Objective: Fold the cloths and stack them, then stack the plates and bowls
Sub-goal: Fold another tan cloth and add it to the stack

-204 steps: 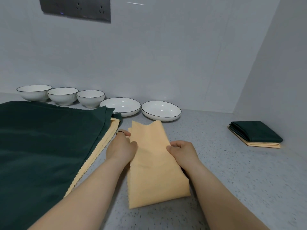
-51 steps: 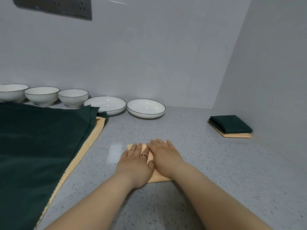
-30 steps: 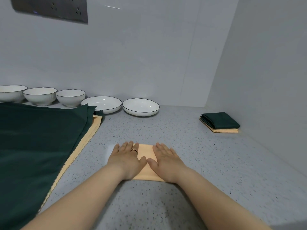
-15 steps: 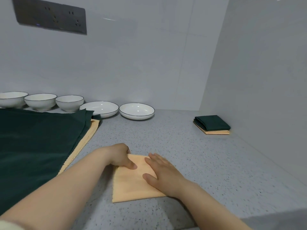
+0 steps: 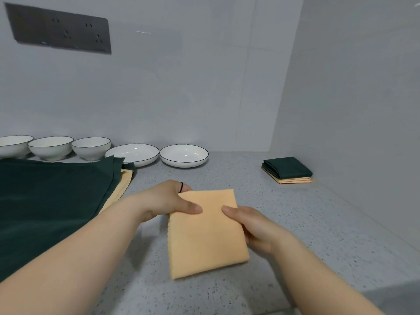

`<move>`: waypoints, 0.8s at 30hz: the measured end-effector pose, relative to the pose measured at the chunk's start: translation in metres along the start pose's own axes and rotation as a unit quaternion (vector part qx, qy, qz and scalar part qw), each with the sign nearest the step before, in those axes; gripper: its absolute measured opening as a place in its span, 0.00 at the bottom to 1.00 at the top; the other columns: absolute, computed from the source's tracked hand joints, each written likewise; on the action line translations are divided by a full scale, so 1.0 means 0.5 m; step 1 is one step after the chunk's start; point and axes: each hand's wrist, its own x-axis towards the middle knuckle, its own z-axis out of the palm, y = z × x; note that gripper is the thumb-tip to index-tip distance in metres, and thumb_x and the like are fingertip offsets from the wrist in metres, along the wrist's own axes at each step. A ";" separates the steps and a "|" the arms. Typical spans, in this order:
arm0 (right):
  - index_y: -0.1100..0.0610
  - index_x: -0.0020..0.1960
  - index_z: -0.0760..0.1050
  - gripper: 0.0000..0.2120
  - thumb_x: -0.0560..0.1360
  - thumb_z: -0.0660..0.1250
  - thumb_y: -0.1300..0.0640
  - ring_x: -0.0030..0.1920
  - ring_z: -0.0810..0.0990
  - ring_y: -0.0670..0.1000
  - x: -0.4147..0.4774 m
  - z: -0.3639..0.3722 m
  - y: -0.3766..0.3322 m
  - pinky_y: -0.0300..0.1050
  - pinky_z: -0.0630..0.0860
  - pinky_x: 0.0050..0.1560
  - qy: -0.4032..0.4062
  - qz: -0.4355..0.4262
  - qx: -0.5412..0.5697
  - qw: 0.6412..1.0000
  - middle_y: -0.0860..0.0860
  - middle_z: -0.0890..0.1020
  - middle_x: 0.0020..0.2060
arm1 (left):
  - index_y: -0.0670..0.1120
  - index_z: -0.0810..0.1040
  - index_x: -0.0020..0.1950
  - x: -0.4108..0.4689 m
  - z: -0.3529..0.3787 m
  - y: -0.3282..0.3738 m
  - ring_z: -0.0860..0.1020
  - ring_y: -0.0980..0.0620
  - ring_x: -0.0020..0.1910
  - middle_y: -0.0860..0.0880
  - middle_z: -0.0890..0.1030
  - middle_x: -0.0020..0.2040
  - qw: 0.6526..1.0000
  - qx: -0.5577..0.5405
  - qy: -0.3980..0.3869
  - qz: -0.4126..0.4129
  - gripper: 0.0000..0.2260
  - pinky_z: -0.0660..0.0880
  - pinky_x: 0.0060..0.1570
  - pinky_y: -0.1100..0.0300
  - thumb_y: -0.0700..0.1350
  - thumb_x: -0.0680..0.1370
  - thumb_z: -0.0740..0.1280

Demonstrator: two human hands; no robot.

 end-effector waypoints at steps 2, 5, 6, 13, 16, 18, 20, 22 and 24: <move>0.59 0.47 0.76 0.07 0.77 0.61 0.58 0.35 0.83 0.45 -0.008 -0.010 -0.009 0.36 0.78 0.35 -0.003 -0.003 0.024 1.000 0.50 0.84 0.35 | 0.43 0.75 0.38 0.006 0.009 0.007 0.76 0.57 0.27 0.52 0.79 0.30 0.998 -0.059 -0.015 0.004 0.11 0.71 0.28 0.69 0.44 0.61 0.73; 0.58 0.46 0.76 0.04 0.76 0.62 0.62 0.31 0.82 0.45 -0.010 -0.035 -0.020 0.36 0.77 0.31 0.041 -0.043 0.056 0.997 0.49 0.84 0.32 | 0.44 0.75 0.39 0.025 0.029 0.011 0.74 0.59 0.22 0.53 0.78 0.25 0.981 -0.194 -0.007 0.003 0.06 0.69 0.23 0.71 0.37 0.71 0.71; 0.58 0.46 0.75 0.05 0.77 0.61 0.62 0.31 0.82 0.45 -0.012 -0.042 -0.023 0.36 0.78 0.31 0.064 -0.054 0.064 0.994 0.49 0.84 0.32 | 0.44 0.75 0.39 0.031 0.035 0.011 0.75 0.59 0.22 0.53 0.79 0.25 0.970 -0.243 -0.001 0.004 0.05 0.71 0.24 0.71 0.37 0.72 0.70; 0.58 0.51 0.72 0.06 0.78 0.58 0.64 0.39 0.77 0.50 0.007 -0.109 -0.025 0.43 0.77 0.36 0.243 -0.140 0.155 0.947 0.53 0.79 0.41 | 0.42 0.76 0.44 0.080 0.128 -0.001 0.82 0.53 0.28 0.47 0.83 0.32 0.862 -0.505 0.022 -0.024 0.08 0.80 0.28 0.60 0.41 0.79 0.59; 0.58 0.53 0.70 0.06 0.78 0.58 0.65 0.39 0.76 0.49 0.033 -0.147 -0.031 0.44 0.74 0.39 0.314 -0.178 0.183 0.914 0.53 0.78 0.43 | 0.44 0.75 0.42 0.126 0.198 0.012 0.83 0.51 0.33 0.46 0.83 0.33 0.857 -0.514 -0.004 -0.044 0.07 0.80 0.35 0.58 0.42 0.78 0.60; 0.57 0.54 0.70 0.08 0.78 0.58 0.66 0.39 0.76 0.47 0.052 -0.166 -0.034 0.40 0.73 0.39 0.348 -0.194 0.164 0.902 0.53 0.78 0.44 | 0.44 0.75 0.44 0.162 0.236 0.031 0.82 0.50 0.40 0.47 0.83 0.36 0.866 -0.497 -0.007 -0.046 0.05 0.78 0.41 0.57 0.42 0.78 0.61; 0.56 0.54 0.71 0.09 0.77 0.58 0.66 0.39 0.76 0.45 0.070 -0.184 -0.037 0.37 0.73 0.38 0.368 -0.205 0.151 0.894 0.51 0.78 0.43 | 0.45 0.74 0.47 0.201 0.260 0.053 0.79 0.50 0.43 0.48 0.82 0.41 0.871 -0.489 0.018 -0.041 0.03 0.75 0.46 0.57 0.39 0.78 0.61; 0.56 0.53 0.71 0.09 0.77 0.59 0.67 0.40 0.76 0.44 0.091 -0.214 -0.042 0.36 0.73 0.39 0.383 -0.211 0.147 0.887 0.49 0.78 0.42 | 0.43 0.73 0.49 0.256 0.272 0.075 0.78 0.51 0.42 0.47 0.80 0.44 0.878 -0.475 0.047 -0.033 0.03 0.75 0.45 0.58 0.37 0.78 0.61; 0.56 0.50 0.71 0.08 0.76 0.59 0.67 0.39 0.75 0.44 0.111 -0.251 -0.051 0.37 0.72 0.39 0.398 -0.206 0.142 0.883 0.47 0.77 0.40 | 0.40 0.73 0.53 0.311 0.271 0.092 0.78 0.52 0.40 0.44 0.80 0.47 0.891 -0.447 0.075 -0.023 0.05 0.76 0.41 0.59 0.36 0.78 0.61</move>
